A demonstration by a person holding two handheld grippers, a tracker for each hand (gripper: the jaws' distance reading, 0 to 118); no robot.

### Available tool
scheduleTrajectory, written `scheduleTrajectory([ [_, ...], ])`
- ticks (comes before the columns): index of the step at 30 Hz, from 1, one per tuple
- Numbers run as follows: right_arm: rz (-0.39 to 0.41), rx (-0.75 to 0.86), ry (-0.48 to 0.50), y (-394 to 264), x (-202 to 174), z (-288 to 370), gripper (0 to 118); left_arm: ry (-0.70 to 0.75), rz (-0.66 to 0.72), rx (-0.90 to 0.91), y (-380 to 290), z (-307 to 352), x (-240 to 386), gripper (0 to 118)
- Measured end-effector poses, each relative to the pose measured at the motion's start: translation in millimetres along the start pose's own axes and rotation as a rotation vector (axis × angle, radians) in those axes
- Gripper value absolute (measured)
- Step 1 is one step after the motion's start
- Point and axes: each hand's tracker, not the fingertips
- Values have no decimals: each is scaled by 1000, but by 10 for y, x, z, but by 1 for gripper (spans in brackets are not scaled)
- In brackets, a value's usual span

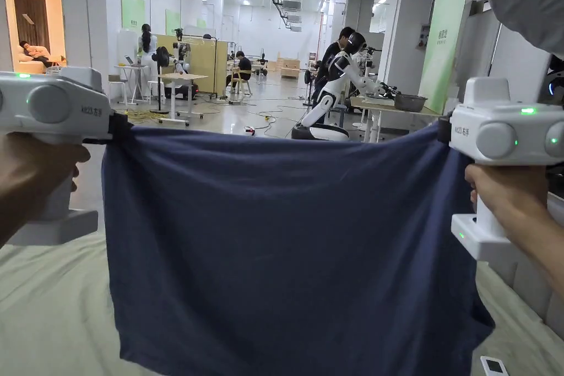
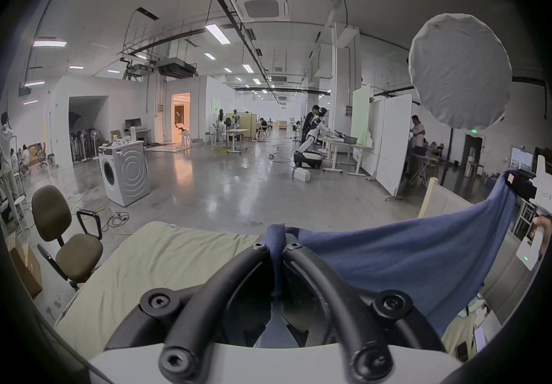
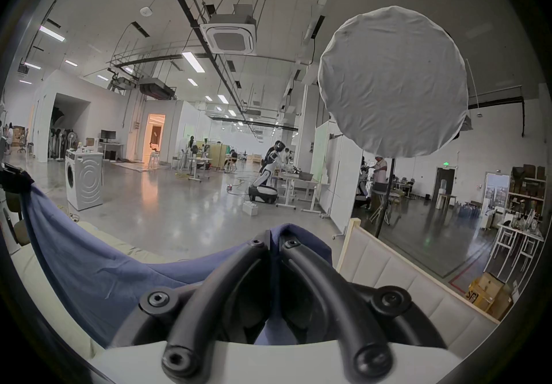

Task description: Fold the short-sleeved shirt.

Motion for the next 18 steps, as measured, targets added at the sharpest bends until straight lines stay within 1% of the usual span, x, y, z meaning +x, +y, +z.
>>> scheduleTrajectory([
  [4, 18, 19, -25, 224, -9, -242, 5, 17, 19, 21, 14, -5, -8, 5],
  [5, 12, 29, -26, 271, -12, -272, 5, 15, 25, 28, 329, -491, -213, 5],
  [6, 13, 30, -31, 302, -24, -285, 5, 16, 27, 31, 370, -519, -200, 5],
  [7, 18, 52, -39, 346, -34, -300, 5, 17, 6, 39, 711, -1080, -423, 5],
  [8, 11, 49, -40, 346, -20, -340, 5, 21, -5, 40, 825, -1248, -456, 5],
  [9, 9, 57, -40, 361, -24, -360, 5, 20, -4, 45, 835, -1275, -445, 5],
  [10, 5, 54, -43, 375, -32, -369, 5, 23, -8, 43, 722, -961, -194, 5],
  [12, -10, 60, -38, 345, -49, -390, 5, 26, 0, 48, 608, -825, -91, 5],
  [13, 25, 92, -48, 330, -82, -375, 5, 23, 6, 48, 581, -792, -94, 5],
  [17, 50, 56, -26, 119, -123, -340, 5, 23, -16, 30, 406, -597, -37, 5],
  [18, 52, 48, -25, 34, -124, -313, 5, 12, 21, -21, 425, -1016, -331, 5],
])
